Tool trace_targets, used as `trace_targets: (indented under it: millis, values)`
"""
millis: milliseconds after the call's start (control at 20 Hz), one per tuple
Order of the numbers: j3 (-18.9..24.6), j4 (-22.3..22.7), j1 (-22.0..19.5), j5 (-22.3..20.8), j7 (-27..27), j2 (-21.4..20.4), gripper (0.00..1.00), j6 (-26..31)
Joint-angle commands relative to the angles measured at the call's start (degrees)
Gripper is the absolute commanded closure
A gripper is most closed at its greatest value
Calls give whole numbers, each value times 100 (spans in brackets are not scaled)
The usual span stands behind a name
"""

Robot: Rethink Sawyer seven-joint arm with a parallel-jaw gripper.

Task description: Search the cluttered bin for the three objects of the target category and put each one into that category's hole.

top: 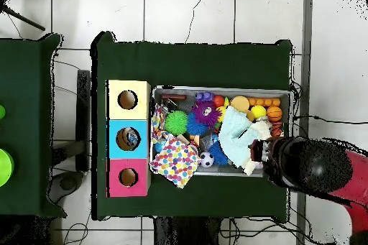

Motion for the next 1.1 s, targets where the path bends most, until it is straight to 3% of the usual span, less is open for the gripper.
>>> trace_targets:
  millis: [50, 400, 850, 1100]
  values:
    - [-255, 777, 647, 235, 1472, 232, 0, -745]
    - [-659, 836, 1219, 429, 1970, 669, 0, -1521]
    - [-1157, 773, 1785, 731, 2133, 1167, 0, -2148]
    - [-1312, 795, 2027, 919, 2300, 1608, 0, -2822]
